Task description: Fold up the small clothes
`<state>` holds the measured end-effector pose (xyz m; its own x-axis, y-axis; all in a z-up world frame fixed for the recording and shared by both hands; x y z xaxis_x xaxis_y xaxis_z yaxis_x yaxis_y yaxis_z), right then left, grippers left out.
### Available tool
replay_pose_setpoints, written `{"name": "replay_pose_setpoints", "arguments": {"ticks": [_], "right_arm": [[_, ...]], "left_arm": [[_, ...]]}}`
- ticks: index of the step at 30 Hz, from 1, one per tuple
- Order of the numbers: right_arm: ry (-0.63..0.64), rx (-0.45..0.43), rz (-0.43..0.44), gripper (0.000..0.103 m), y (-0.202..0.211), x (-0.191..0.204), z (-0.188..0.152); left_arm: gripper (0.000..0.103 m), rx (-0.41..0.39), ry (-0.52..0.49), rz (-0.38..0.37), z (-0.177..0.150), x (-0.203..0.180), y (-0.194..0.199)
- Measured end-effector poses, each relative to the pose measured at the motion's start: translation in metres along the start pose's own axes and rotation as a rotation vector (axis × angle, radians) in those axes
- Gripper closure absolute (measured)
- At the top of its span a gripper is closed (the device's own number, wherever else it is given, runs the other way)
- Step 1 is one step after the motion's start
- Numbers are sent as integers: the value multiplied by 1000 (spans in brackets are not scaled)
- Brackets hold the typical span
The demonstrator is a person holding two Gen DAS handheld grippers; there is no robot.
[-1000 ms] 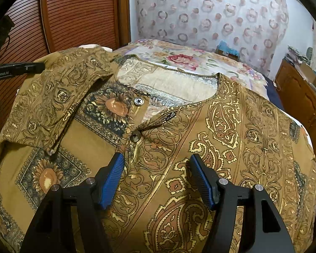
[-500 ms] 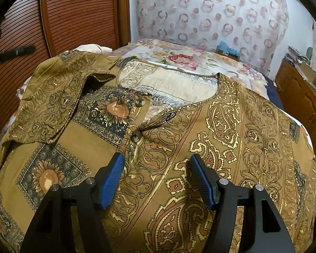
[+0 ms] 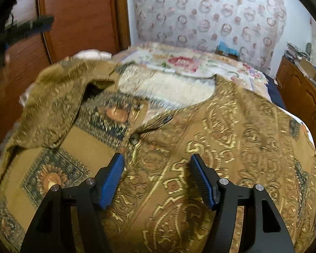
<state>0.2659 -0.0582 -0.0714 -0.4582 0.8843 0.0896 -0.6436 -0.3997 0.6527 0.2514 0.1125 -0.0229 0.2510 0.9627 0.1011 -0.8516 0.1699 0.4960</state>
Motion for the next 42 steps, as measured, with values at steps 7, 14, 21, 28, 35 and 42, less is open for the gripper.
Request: {"name": "replay_pose_setpoints", "arguments": {"ticks": [7,14,21,28,35,42], "right_arm": [[-58,-105,-87,36,60,-69,3],[-167,-83,-246,36,97,-169,-25],[-301,-3,-293,36,105,-229,-76],[-415,46,-219,36,100,-248,-95],[-455,39,-133,59,104,-262,-90],[-368,15,-244,92,111,-258,-90]], "left_arm": [[27,62,-81,-136,-9,-69,-1],[27,129,-138,-208,-29,-132,0],[27,207,-157,-253,-55,-173,-10],[27,296,-186,-242,-73,-187,-27],[25,351,-190,-255,-83,-192,-37],[10,353,-186,-253,-84,-195,-42]]}}
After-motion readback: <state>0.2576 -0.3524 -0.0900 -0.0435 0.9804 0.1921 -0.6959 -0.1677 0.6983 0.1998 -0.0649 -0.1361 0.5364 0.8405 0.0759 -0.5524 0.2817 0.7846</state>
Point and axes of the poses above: each gripper's, at about its wrist camera, not at the fingertips, and y roughly against the way its jaws point, x to its left, z to its top, the point moved 5 cm from there along -y, roughly the way its jaws point, and after that the axes turned 7 degrees about -y, right-handed, at the moved point
